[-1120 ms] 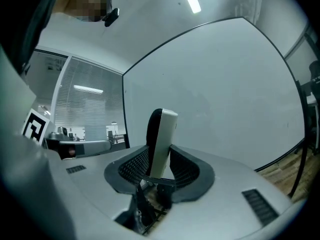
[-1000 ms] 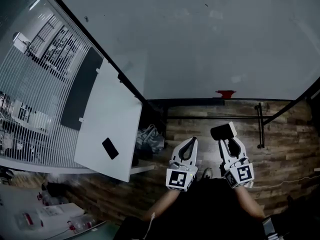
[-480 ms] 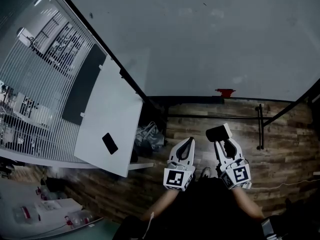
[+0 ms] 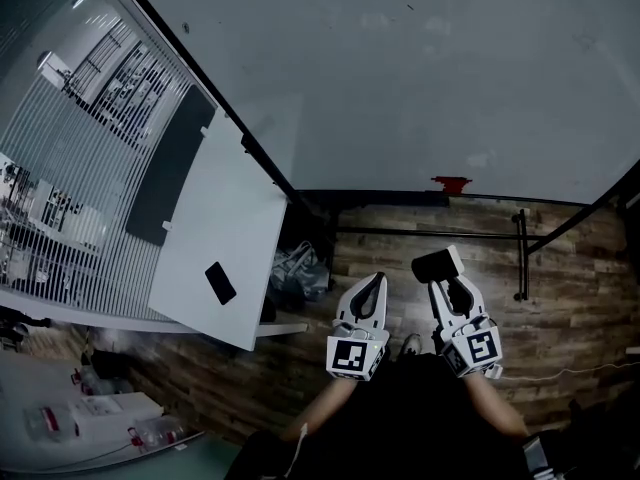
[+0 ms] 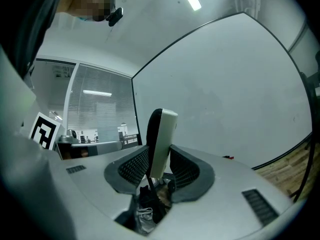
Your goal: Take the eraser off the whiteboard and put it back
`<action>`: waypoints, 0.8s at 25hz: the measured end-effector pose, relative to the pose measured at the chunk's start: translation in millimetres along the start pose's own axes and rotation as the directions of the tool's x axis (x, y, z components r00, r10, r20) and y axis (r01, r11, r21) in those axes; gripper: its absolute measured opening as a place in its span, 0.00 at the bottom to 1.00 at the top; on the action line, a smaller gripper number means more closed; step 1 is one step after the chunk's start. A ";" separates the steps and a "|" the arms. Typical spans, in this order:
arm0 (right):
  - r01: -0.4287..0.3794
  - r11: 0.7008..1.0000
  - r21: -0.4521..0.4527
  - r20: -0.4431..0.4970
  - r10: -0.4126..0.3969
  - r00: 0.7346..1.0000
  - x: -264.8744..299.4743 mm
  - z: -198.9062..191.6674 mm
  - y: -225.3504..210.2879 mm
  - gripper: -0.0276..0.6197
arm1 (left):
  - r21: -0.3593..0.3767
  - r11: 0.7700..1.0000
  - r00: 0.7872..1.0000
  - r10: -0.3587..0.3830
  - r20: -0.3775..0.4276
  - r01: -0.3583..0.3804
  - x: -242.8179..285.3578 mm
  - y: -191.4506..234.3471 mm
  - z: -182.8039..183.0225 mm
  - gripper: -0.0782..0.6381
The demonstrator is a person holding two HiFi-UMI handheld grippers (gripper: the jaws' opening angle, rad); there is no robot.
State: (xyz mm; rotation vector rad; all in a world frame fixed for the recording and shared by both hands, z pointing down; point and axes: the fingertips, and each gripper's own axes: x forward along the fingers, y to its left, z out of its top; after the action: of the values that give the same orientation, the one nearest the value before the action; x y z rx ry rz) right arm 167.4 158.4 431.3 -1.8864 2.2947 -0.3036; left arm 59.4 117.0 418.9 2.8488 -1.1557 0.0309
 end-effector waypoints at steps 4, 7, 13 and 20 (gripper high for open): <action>-0.017 1.000 0.022 -0.009 0.017 1.000 0.1 -1.4 0.3 0.26 | -0.005 1.000 1.000 0.026 -0.006 -0.026 -4.0 1.2 -1.5 0.12; -0.031 0.998 0.049 -0.017 0.032 0.999 0.1 -4.4 -0.5 0.26 | -0.003 0.999 0.999 0.051 -0.010 -0.051 -7.5 1.7 -0.9 0.12; -0.086 0.992 0.090 -0.048 0.091 0.995 0.0 -19.3 2.1 0.26 | 0.009 0.993 0.993 0.117 -0.035 -0.117 -21.3 5.1 -0.2 0.12; -0.145 0.975 0.169 -0.022 0.151 0.988 22.6 -22.0 19.3 0.26 | 0.022 0.983 0.981 0.185 -0.051 -0.184 -37.0 25.2 -6.9 0.12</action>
State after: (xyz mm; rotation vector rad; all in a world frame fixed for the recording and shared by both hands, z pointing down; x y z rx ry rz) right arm 139.2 141.1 447.9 -1.6336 2.3344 -0.4960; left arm 15.4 125.1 425.5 2.7267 -1.4109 0.1247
